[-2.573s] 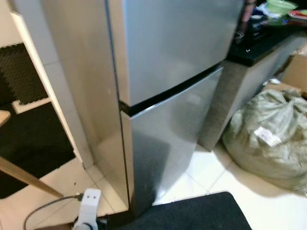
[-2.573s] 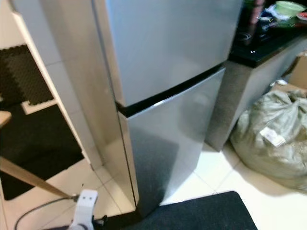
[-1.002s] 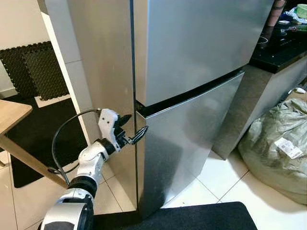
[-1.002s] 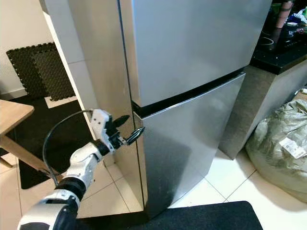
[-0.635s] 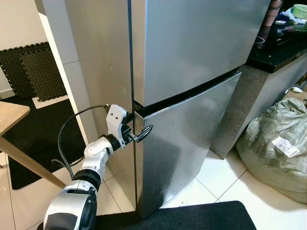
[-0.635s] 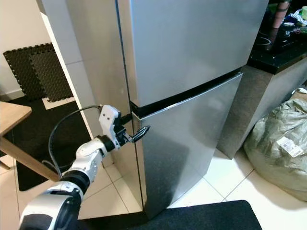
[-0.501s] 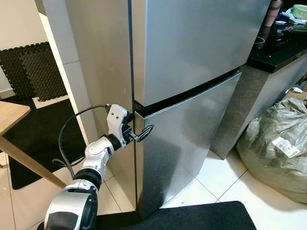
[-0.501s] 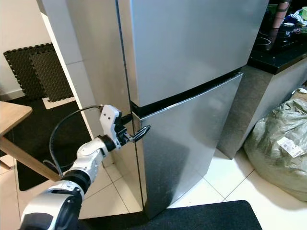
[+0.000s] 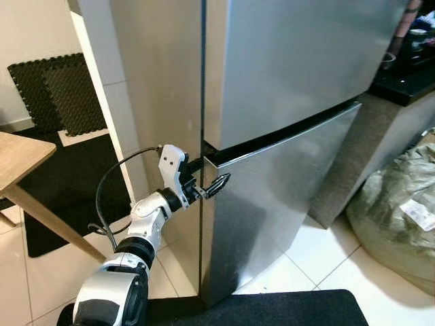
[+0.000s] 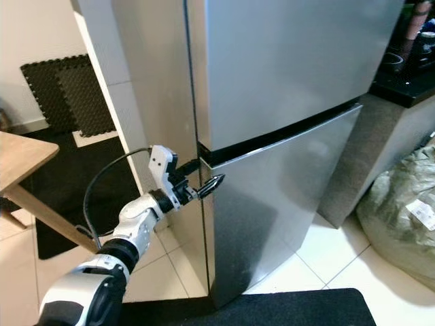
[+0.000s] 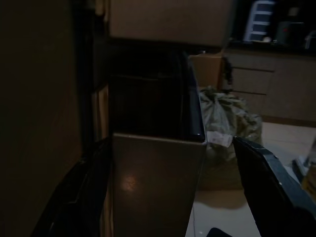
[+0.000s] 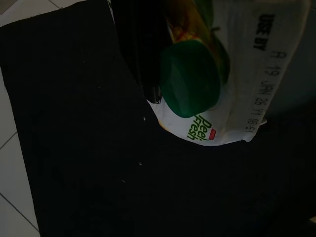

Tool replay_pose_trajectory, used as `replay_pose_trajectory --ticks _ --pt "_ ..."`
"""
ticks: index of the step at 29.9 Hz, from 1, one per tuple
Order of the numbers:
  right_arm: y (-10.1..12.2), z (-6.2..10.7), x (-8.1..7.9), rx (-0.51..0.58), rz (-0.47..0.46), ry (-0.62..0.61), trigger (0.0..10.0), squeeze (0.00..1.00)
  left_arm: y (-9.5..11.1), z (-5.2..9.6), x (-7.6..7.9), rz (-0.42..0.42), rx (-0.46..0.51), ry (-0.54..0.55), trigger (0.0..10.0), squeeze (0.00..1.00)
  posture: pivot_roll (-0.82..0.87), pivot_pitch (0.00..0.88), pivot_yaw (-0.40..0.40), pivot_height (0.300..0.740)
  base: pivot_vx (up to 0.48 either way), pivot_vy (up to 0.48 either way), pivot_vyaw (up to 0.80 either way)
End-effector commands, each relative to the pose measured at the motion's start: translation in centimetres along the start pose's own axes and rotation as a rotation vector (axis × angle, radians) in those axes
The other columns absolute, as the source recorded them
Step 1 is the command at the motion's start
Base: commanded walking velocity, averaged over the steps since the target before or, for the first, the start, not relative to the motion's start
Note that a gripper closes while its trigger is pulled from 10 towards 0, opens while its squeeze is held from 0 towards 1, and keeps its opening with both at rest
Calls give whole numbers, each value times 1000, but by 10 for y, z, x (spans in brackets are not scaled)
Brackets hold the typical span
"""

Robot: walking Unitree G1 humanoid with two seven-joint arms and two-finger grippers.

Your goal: Restocking fridge

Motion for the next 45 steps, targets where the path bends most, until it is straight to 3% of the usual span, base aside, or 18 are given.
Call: replay_pose_trajectory --ticks 1,10,18,22,28,31,34,35,36,41,45 --pt "-1 0 2 -7 6 -6 10000 0 4 -32 41 -54 15 -293 10000 0 -107 0 -16 740 0 0 0" --pt "-1 0 2 -5 6 -5 10000 0 7 -34 49 -47 42 -353 10000 0 -103 0 -14 740 0 0 0" --pt "-1 1 4 -6 -8 -23 10000 0 3 -37 69 3 67 -431 10000 0 -99 0 -13 740 0 0 0" --pt "-3 1 5 -20 -16 -45 10000 0 -24 -28 92 42 -14 -488 10000 0 -100 0 -9 740 0 0 0" --pt "-3 1 6 -20 -22 -49 10000 0 -31 -14 82 91 -26 -396 10000 0 -97 0 -12 740 0 0 0" --pt "-4 1 6 -32 -20 -58 10000 0 -43 11 62 96 -94 -285 10000 0 -89 0 -16 740 0 0 0" --pt "-4 1 7 -34 -19 -63 10000 0 -50 24 55 102 -129 -225 10000 0 -87 0 -18 740 0 0 0" --pt "-4 1 8 -36 -19 -69 10000 0 -62 42 47 113 -187 -136 10000 0 -85 0 -18 740 0 0 0" --pt "-4 1 8 -36 -18 -71 10000 0 -67 51 43 119 -214 -96 10000 0 -85 0 -18 740 0 0 0" --pt "-2 1 9 -27 -22 -77 10000 0 -89 80 37 159 -324 59 10000 0 -83 0 -19 740 0 0 0" --pt "-3 1 11 -34 -14 -89 10000 0 -102 95 36 180 -387 158 10000 0 -81 0 -18 740 0 0 -213"
Point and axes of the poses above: a point about 5 cm out from each wrist's last joint towards the gripper, its own z axis pointing back from the gripper into the wrist, its own y axis along the axis of the wrist's last joint, x = y × z, the point moved 1 cm from there along -z, pointing out of the wrist towards the gripper, and after that the axes turned 1 degree about z, right-handed, at the moved point
